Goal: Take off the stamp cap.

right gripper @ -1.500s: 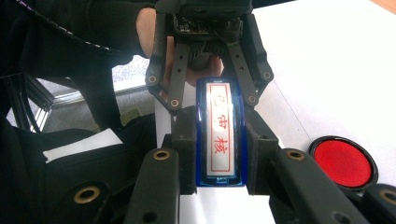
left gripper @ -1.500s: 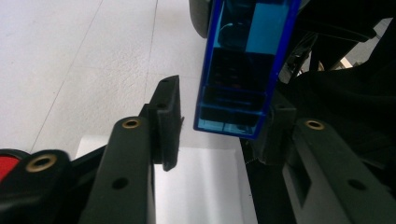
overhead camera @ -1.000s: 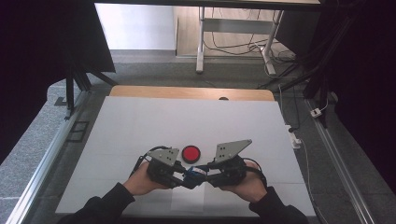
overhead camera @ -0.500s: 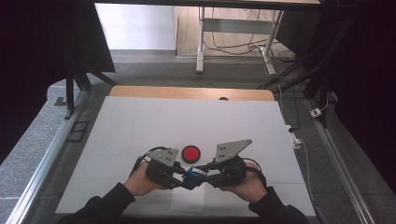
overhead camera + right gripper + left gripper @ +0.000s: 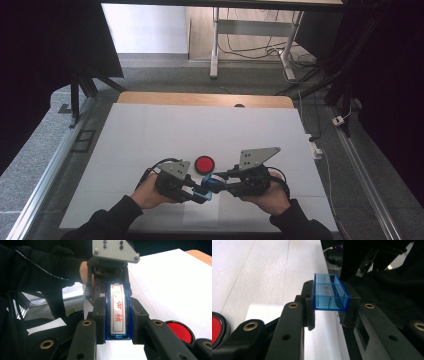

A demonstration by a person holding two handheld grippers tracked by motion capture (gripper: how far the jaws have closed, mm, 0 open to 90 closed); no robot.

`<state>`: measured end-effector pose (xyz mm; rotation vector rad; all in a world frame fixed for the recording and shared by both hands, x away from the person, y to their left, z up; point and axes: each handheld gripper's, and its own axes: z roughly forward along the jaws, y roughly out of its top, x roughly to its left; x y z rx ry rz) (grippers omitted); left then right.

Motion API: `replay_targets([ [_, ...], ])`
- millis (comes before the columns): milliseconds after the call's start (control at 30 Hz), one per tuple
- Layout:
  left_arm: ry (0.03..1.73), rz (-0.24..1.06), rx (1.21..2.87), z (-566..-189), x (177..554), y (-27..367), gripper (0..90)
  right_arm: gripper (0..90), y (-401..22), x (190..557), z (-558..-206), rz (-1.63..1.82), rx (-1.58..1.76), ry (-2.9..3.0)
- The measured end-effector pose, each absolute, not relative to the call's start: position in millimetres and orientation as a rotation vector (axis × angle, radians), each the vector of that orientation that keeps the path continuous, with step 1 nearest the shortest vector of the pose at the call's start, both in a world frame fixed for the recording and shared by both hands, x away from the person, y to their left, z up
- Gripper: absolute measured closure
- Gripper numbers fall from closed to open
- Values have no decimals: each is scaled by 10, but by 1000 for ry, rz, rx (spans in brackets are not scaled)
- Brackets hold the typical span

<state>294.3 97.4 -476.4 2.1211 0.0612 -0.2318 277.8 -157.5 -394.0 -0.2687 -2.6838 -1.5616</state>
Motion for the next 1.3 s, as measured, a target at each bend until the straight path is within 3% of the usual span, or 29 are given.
replay_targets([
  [400,166,-131,2216,-4722,2878,1029,688,708,-1592,2797,-3975,-1570,-327,-2722],
  [1300,506,37,2202,-4551,2622,1577,685,708,-1652,2835,-3972,-1579,-460,-2765],
])
